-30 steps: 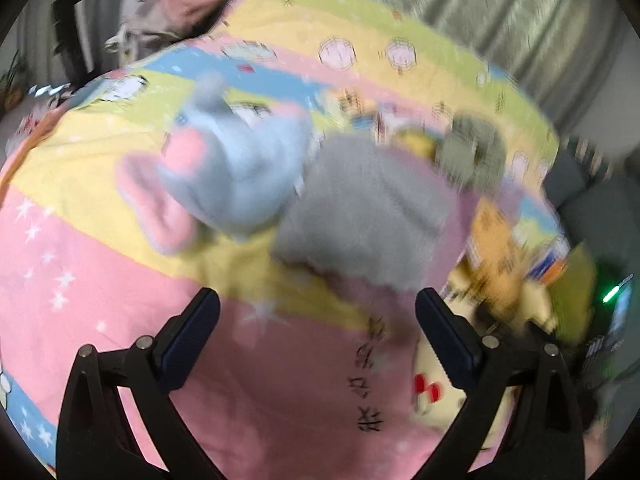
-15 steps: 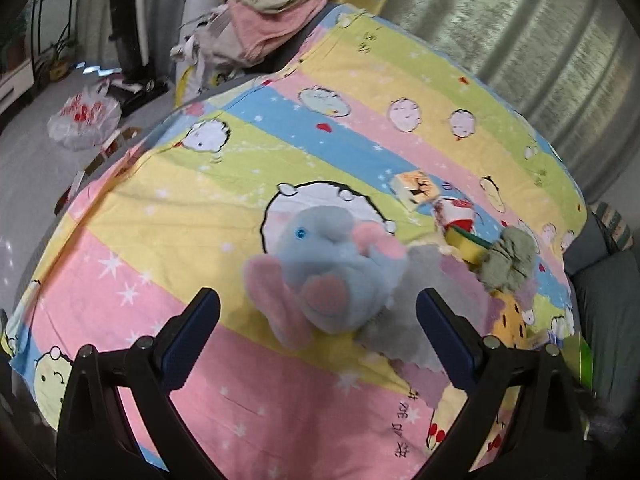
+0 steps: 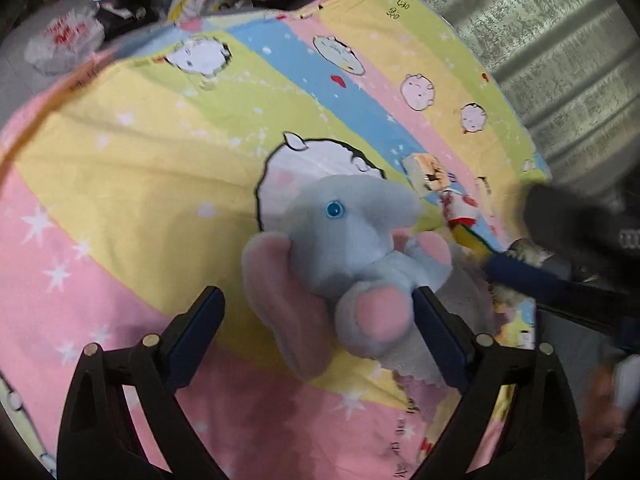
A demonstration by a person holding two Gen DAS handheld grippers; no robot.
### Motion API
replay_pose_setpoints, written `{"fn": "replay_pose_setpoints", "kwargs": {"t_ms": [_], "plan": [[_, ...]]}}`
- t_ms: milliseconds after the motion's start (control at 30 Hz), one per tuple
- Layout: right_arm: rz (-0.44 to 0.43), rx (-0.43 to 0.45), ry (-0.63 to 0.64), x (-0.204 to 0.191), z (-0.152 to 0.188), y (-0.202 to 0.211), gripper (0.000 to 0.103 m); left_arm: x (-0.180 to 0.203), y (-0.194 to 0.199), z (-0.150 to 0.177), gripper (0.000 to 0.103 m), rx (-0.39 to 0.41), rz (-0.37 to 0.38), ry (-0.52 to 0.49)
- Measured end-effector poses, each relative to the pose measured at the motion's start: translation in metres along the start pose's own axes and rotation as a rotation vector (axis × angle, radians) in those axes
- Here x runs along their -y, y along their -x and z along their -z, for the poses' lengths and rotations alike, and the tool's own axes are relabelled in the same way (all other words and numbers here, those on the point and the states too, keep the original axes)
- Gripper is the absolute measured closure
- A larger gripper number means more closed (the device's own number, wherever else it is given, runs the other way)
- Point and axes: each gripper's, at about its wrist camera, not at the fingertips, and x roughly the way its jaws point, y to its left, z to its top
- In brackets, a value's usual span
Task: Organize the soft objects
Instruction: 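Lower the right gripper onto the blue plush elephant and close it, then carry the elephant in the right gripper into the green-edged box and release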
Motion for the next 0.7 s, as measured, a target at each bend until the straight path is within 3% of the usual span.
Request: {"fn": "replay_pose_setpoints", "kwargs": {"t_ms": [33, 67, 200, 333, 500, 567, 600, 700], "plan": [[-0.004, -0.043, 0.005, -0.001, -0.004, -0.015, 0.016, -0.001, 0.0, -0.001, 0.016, -0.003, 0.026, 0.008], [0.013, -0.08, 0.019, -0.002, -0.008, -0.032, 0.016, 0.0, -0.001, -0.001, 0.026, -0.005, 0.046, 0.009], [0.126, -0.106, 0.05, 0.001, -0.012, -0.056, 0.016, 0.006, -0.006, 0.001, 0.044, -0.04, 0.132, -0.003], [0.169, -0.136, 0.036, 0.014, -0.015, -0.072, 0.016, 0.02, -0.006, 0.005, 0.047, -0.022, 0.123, -0.062], [0.147, -0.139, 0.006, 0.028, -0.014, -0.081, 0.014, 0.024, -0.002, 0.007, 0.052, -0.001, 0.125, -0.097], [0.135, -0.118, 0.035, 0.025, -0.009, -0.078, 0.024, 0.029, 0.001, 0.005, 0.057, 0.014, 0.119, -0.117], [0.139, -0.105, 0.057, 0.022, -0.005, -0.075, 0.026, 0.032, 0.006, 0.006, 0.066, 0.028, 0.126, -0.133], [0.142, -0.069, 0.083, 0.013, 0.003, -0.063, 0.035, 0.046, 0.025, 0.009, 0.067, 0.065, 0.159, -0.174]]}}
